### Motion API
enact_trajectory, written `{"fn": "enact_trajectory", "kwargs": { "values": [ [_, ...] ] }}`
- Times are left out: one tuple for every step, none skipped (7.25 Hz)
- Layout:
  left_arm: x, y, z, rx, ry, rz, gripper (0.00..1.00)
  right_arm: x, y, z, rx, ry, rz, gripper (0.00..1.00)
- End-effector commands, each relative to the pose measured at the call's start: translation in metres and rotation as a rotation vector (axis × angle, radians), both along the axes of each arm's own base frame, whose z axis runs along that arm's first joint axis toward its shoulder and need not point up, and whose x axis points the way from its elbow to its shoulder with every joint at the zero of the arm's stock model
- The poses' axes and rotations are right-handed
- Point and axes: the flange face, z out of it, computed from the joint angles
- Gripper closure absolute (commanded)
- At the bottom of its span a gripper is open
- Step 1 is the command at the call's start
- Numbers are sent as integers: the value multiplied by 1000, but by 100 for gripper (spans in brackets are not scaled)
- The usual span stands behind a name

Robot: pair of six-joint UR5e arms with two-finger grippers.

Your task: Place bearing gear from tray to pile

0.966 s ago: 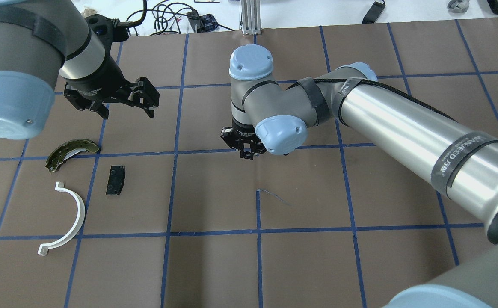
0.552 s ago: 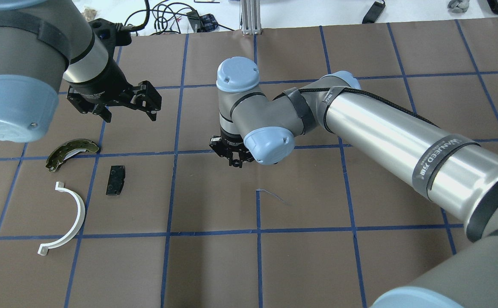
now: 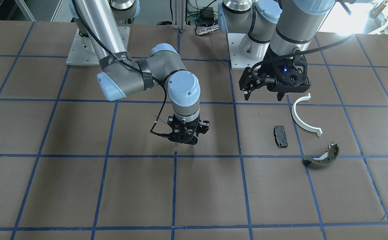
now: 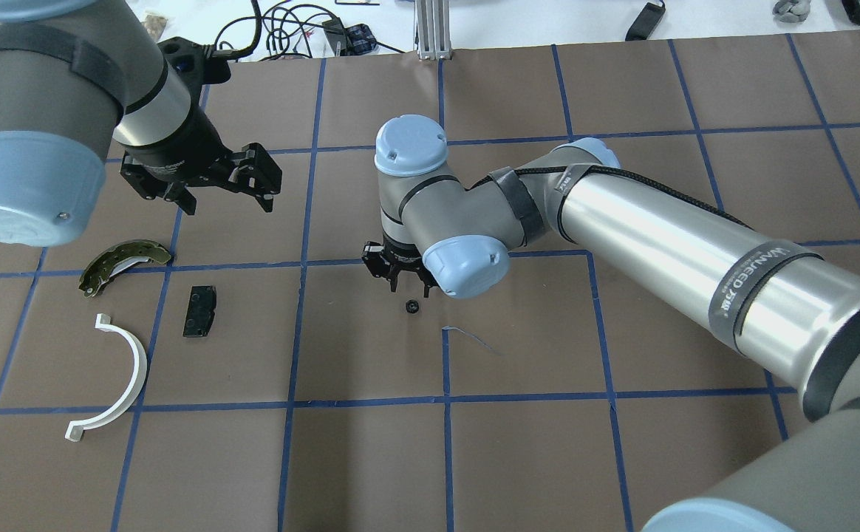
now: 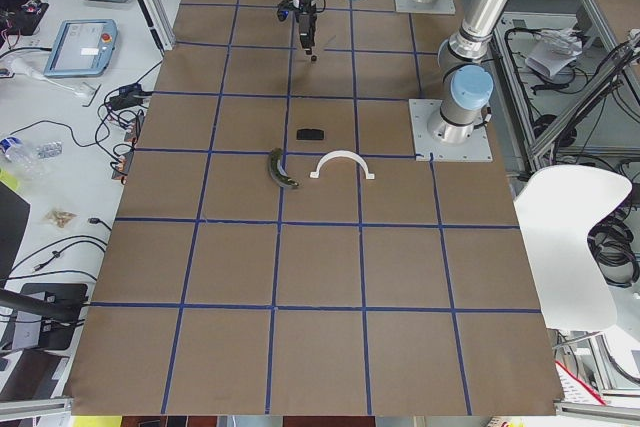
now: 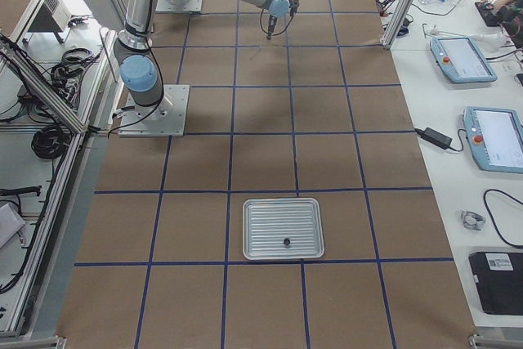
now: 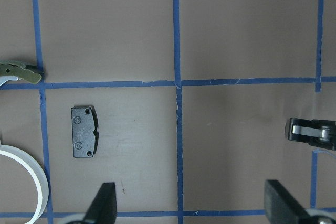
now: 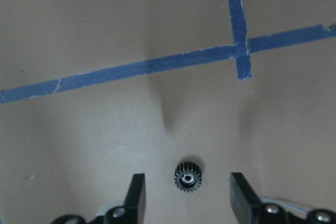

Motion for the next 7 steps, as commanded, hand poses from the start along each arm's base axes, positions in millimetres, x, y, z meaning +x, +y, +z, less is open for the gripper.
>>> {"fn": "enact_trajectory", "kwargs": {
  "values": [
    [0,-4,-7,14,5,1,0,-47,-26,33,-42,-16,15,0],
    [-1,-10,-16,32,3,8,0,-95,-40,59,-33,-14,55,0],
    [-9,-21,-21,23,5,0,0,-148,-49,85,-22,8,102,0],
    [-34,-23,-38,49,-6,-42,0,-201,-54,104,-18,55,171,0],
    [-69,-22,-64,95,-14,-32,0,-244,-56,116,-1,121,232,0],
    [-98,-24,-94,123,-16,31,0,-292,-60,125,17,195,293,0],
    [-131,-24,-135,142,-17,42,0,-347,-64,130,31,188,324,0]
  ]
}}
